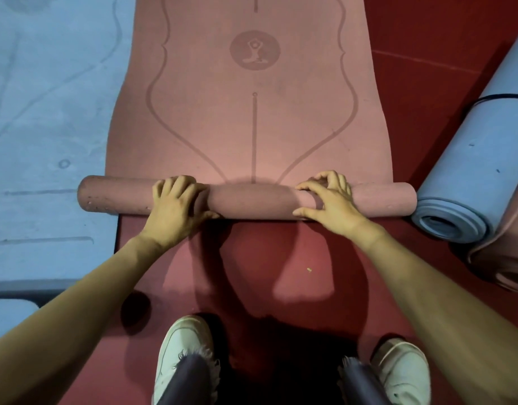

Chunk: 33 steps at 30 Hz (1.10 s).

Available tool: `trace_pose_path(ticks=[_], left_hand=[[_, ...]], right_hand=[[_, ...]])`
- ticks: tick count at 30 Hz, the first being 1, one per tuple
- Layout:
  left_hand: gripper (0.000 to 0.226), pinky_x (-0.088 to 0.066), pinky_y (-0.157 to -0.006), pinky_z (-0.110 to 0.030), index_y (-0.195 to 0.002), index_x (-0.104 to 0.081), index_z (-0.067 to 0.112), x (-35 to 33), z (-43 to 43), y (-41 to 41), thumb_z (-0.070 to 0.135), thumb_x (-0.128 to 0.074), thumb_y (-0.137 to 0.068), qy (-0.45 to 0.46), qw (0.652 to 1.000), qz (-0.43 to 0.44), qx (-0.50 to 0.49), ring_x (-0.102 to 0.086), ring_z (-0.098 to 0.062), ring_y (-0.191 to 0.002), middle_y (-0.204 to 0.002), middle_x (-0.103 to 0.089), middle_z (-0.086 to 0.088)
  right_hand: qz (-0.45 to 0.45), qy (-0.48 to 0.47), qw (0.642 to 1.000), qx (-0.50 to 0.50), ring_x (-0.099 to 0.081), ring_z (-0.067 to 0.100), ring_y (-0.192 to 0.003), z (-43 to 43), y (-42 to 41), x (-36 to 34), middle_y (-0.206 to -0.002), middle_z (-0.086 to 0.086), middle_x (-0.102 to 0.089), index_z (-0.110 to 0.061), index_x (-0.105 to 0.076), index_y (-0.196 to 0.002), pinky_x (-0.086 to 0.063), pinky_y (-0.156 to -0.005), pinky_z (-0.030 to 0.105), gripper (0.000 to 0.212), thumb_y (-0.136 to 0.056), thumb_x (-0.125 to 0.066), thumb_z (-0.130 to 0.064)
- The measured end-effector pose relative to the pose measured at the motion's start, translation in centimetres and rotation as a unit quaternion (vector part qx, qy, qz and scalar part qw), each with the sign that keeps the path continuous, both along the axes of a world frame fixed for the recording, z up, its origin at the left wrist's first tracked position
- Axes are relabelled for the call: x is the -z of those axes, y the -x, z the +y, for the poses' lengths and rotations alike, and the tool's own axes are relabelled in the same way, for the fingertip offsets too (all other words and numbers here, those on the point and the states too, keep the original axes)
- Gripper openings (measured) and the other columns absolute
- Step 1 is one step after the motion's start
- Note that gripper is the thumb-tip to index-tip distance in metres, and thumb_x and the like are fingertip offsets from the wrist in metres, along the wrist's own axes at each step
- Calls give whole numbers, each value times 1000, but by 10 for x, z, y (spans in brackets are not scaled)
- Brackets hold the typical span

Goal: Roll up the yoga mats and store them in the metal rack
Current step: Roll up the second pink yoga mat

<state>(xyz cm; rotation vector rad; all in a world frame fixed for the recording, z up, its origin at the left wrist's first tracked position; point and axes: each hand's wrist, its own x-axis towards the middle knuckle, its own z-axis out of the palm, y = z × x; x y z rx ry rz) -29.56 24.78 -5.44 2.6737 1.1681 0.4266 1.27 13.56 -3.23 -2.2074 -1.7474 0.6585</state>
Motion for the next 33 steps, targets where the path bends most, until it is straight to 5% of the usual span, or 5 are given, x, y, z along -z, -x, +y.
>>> trace_pose_path(ticks=[11,15,20,27,33], left_hand=[[58,-29,-85,-37,-107,-55,17,1,11,-8,68,-35,-88,52,997,-44,-33,-54,-34,-90,-100,-58,-12],[67,-32,-83,-37,-102,-64,9,1,17,-11,68,-35,-87,34,998,-37,-27,-56,-35,-89,-98,-60,-11],[58,-30,-86,-40,-100,-66,9,-2,14,-17,61,-42,-89,-5,998,-26,-60,-46,-31,-94,-107,-56,-16],[32,-33,-81,-41,-102,-64,8,-5,5,-31,34,-48,-92,-41,993,-42,-100,-51,-36,-83,-93,-56,-17],[42,-31,-100,-51,-109,-60,3,2,12,-15,38,-58,-86,-45,998,-41,26,-51,-29,-102,-107,-58,-16]], right_hand=[[-85,-59,994,46,-43,35,-115,-6,22,12,-114,17,-51,-23,-55,-127,-19,-107,48,57,-83,-36,-54],[-30,-27,999,7,-29,26,-128,-2,10,7,-128,11,-40,-28,-54,-126,-5,-107,34,69,-69,-54,-67],[-32,-62,997,26,-35,31,-116,4,9,8,-122,12,-39,-29,-62,-119,-16,-105,35,52,-71,-77,-42],[-91,-32,995,-4,-33,26,-129,10,6,7,-130,12,-41,-33,-40,-141,0,-114,40,55,-90,-54,-47],[-173,-11,983,-54,-35,34,-128,14,7,7,-134,18,-39,-24,-25,-149,-11,-112,48,61,-95,-33,-51]])
